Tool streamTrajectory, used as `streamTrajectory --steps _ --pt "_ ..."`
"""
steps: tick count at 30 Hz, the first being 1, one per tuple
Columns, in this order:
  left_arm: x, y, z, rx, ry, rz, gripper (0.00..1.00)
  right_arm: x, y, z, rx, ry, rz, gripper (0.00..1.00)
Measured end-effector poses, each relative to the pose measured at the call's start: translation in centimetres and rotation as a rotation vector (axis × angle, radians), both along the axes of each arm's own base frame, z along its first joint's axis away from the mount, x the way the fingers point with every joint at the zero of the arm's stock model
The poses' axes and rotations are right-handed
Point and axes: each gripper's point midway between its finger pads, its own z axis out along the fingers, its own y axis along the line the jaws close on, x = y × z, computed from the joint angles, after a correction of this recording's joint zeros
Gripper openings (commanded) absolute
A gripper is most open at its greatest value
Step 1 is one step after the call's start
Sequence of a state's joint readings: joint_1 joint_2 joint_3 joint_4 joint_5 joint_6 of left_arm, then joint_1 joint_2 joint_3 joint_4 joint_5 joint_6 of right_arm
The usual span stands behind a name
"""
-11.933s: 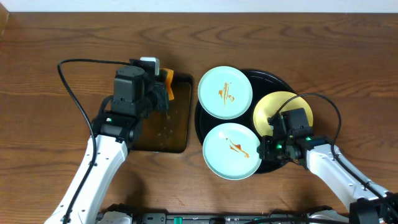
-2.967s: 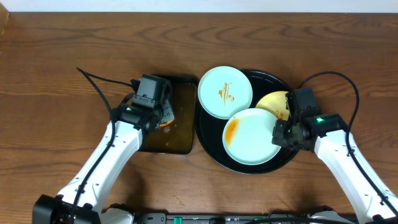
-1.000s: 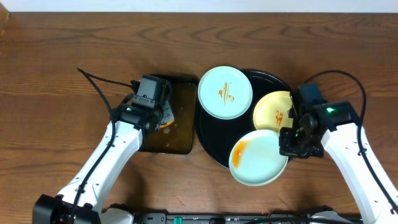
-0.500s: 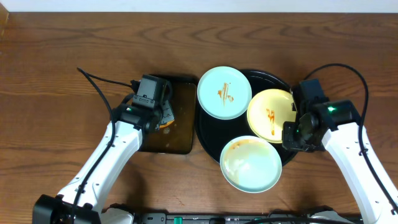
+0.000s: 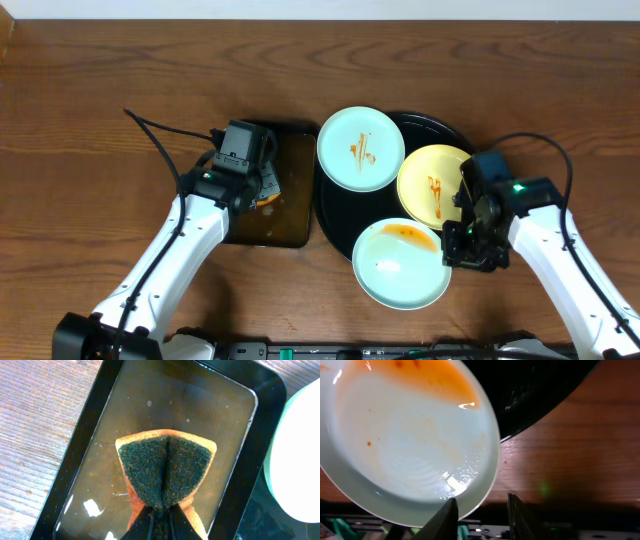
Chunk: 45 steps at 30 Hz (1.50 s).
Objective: Clean dirty plates on tray and stack at the side
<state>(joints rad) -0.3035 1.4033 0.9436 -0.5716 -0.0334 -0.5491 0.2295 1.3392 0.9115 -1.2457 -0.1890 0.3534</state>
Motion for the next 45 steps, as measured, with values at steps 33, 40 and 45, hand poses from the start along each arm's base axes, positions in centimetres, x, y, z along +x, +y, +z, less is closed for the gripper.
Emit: streamTrajectory --steps 33,40,45 --pt "0.0 0.0 0.0 0.0 0.0 0.0 0.08 -0.1 1.8 -6.5 0.108 -0.031 -0.31 0.01" --pt "0.0 0.0 0.0 0.0 0.001 0.0 0.08 2.4 1.7 -4.5 0.095 -0.119 -0.254 0.01" --pt "0.0 0.0 0.0 0.0 0.0 0.0 0.08 4.6 0.9 -1.9 0.037 -0.192 -0.211 0.01"
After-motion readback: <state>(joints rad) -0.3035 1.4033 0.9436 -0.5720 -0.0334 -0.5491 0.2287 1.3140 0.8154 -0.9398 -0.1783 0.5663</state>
